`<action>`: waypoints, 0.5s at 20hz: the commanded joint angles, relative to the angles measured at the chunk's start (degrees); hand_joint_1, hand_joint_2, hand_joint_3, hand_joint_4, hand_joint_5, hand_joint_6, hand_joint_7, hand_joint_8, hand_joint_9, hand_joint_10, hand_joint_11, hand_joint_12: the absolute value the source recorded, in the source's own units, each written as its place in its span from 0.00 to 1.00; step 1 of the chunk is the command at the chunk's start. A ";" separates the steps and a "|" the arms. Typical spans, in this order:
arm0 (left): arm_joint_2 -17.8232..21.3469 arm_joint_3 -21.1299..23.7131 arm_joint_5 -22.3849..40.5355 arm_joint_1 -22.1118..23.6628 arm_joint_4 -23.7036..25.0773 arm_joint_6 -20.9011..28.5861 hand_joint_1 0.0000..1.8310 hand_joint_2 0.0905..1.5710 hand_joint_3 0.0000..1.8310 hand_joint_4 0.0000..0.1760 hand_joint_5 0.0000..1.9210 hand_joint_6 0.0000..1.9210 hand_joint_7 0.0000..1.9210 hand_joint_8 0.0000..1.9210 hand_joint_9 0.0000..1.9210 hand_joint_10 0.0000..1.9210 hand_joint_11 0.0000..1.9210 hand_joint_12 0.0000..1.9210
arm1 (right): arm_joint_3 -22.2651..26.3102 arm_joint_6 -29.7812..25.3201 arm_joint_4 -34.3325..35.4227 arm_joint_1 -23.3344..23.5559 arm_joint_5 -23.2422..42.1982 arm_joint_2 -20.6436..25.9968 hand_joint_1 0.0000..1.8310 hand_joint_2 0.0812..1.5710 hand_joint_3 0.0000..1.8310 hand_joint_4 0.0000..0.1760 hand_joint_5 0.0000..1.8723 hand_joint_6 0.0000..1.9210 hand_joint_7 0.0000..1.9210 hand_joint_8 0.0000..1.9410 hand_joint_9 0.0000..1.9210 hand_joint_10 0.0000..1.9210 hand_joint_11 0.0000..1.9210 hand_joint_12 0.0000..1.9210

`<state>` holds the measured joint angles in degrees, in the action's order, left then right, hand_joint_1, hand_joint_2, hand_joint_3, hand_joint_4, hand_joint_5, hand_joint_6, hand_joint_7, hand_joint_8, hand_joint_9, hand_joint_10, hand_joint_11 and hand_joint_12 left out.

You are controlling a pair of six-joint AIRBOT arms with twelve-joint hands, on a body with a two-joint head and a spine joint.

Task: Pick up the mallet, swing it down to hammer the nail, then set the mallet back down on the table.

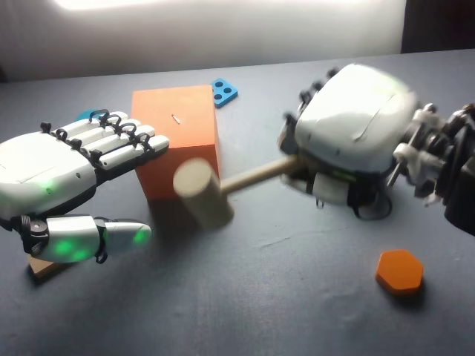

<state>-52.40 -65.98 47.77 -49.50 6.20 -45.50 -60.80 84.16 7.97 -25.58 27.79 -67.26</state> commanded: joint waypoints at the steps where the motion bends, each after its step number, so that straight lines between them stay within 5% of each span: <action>1: 0.03 0.11 5.26 0.68 -1.07 0.19 0.00 0.79 0.00 0.00 0.00 0.00 0.00 0.00 0.00 0.00 0.00 0.00 | -0.40 -0.96 -1.56 0.98 4.36 0.15 0.28 0.93 0.00 0.00 0.57 1.00 0.75 1.00 0.81 1.00 0.87 1.00; 10: 1.64 1.36 4.36 2.55 -1.07 0.44 0.00 0.79 0.00 0.00 0.00 0.00 0.00 0.00 0.00 0.00 0.00 0.00 | -4.30 0.09 -1.60 1.99 0.42 -5.65 0.26 0.91 0.00 0.00 0.53 1.00 0.64 1.00 0.70 1.00 0.77 1.00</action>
<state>-51.27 -64.47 45.69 -47.53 6.50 -45.10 -65.10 84.09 6.72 -24.51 21.19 -73.45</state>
